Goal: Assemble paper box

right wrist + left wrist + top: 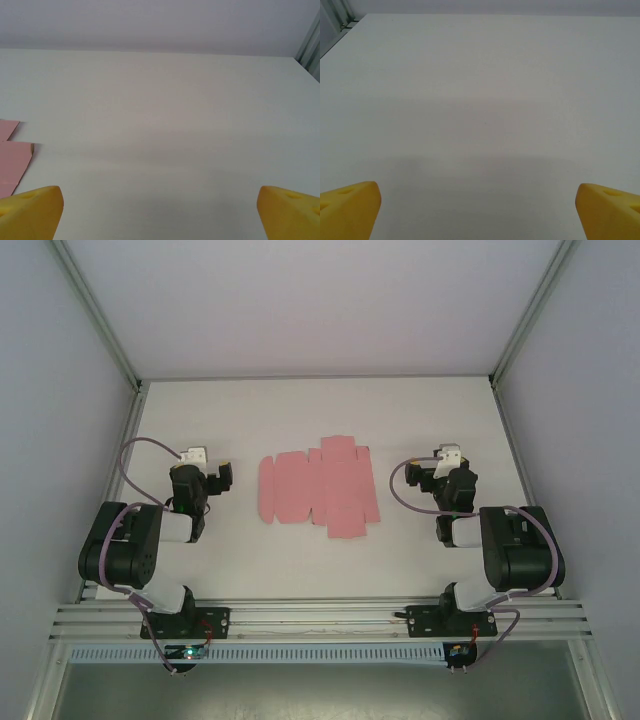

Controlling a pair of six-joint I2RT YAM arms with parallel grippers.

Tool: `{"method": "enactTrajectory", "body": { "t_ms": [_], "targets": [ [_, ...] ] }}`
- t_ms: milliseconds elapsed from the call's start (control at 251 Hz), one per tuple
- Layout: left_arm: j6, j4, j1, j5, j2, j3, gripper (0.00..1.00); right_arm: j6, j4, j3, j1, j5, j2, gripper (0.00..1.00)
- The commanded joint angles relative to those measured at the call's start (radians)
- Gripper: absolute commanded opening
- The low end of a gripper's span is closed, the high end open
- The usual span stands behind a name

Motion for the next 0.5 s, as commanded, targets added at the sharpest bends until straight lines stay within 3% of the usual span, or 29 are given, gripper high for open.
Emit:
{"method": "enactTrajectory", "body": {
  "t_ms": [0, 495],
  "targets": [
    [0.018, -0.007, 0.008, 0.009, -0.009, 0.018, 1.0, 0.009, 0.013, 0.016, 0.009, 0.006, -0.01, 0.98],
    [0.016, -0.01, 0.009, 0.014, -0.009, 0.02, 1.0, 0.024, 0.006, 0.019, 0.009, 0.058, -0.01, 0.98]
  ]
}}
